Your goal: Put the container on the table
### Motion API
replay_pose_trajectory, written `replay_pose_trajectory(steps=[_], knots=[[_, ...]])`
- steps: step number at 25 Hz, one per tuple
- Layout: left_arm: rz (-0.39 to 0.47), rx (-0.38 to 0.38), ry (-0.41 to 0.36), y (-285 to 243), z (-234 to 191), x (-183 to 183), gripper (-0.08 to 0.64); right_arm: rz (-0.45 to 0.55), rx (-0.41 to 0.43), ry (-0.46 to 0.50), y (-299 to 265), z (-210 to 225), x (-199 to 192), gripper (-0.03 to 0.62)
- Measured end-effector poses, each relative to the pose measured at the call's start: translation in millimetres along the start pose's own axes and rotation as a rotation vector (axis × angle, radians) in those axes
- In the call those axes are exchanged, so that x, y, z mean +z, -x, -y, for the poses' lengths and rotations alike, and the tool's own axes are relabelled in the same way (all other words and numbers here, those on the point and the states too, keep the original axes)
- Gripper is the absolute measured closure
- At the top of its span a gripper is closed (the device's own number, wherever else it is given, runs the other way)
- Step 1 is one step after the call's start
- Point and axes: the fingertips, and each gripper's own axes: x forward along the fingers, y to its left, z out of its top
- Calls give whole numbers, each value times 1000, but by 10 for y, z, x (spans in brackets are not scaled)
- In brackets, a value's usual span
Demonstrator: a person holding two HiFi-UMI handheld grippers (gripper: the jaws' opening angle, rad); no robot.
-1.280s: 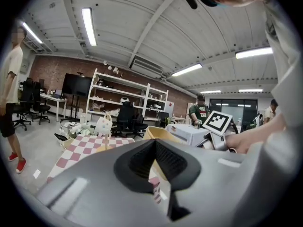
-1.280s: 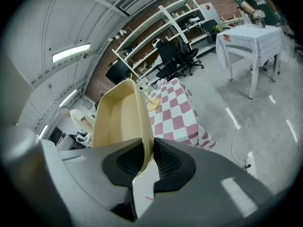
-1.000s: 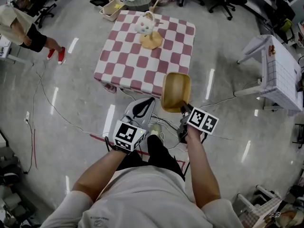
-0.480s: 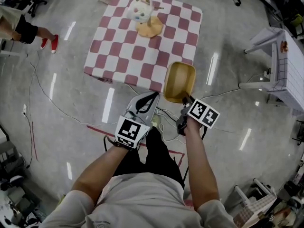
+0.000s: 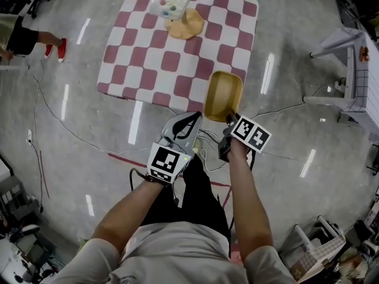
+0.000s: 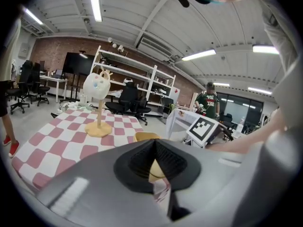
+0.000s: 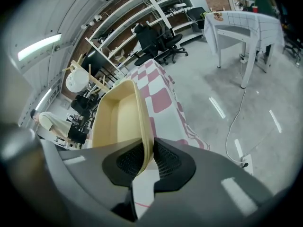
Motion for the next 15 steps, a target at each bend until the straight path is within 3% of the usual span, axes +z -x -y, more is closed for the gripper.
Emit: replay_pose_trajectory(steps=[15], knots=[[-32,11,39,-211,-172,-271,554,-27,-52,-28,-386,163,-33,538]])
